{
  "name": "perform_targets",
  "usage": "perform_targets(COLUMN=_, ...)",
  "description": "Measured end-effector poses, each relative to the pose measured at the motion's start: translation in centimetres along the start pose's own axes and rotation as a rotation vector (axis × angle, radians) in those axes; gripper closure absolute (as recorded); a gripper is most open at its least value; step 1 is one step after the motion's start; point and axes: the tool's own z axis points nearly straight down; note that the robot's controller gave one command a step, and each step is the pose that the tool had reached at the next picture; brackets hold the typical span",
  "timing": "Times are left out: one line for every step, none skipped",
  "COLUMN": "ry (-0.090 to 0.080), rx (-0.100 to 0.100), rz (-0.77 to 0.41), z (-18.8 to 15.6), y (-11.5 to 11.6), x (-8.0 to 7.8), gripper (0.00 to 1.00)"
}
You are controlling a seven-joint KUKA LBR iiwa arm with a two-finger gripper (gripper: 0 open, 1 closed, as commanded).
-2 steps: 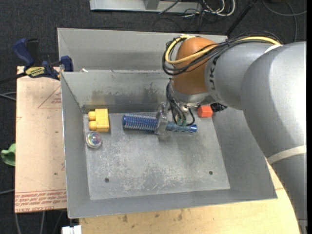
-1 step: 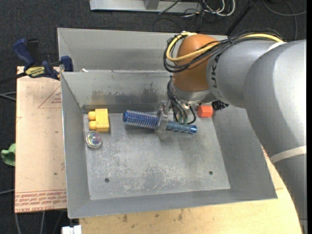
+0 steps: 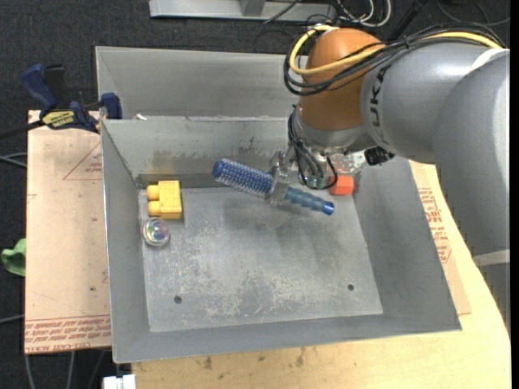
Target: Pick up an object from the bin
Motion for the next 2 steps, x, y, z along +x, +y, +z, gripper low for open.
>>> perform_targets(ry=0.005, rx=0.002, rz=-0.001, z=-0.5, y=0.0, x=-0.1, gripper=1.0)
perform_targets(ry=0.003, rx=0.001, rz=-0.003, z=-3.4, y=0.1, x=-0.1, gripper=1.0)
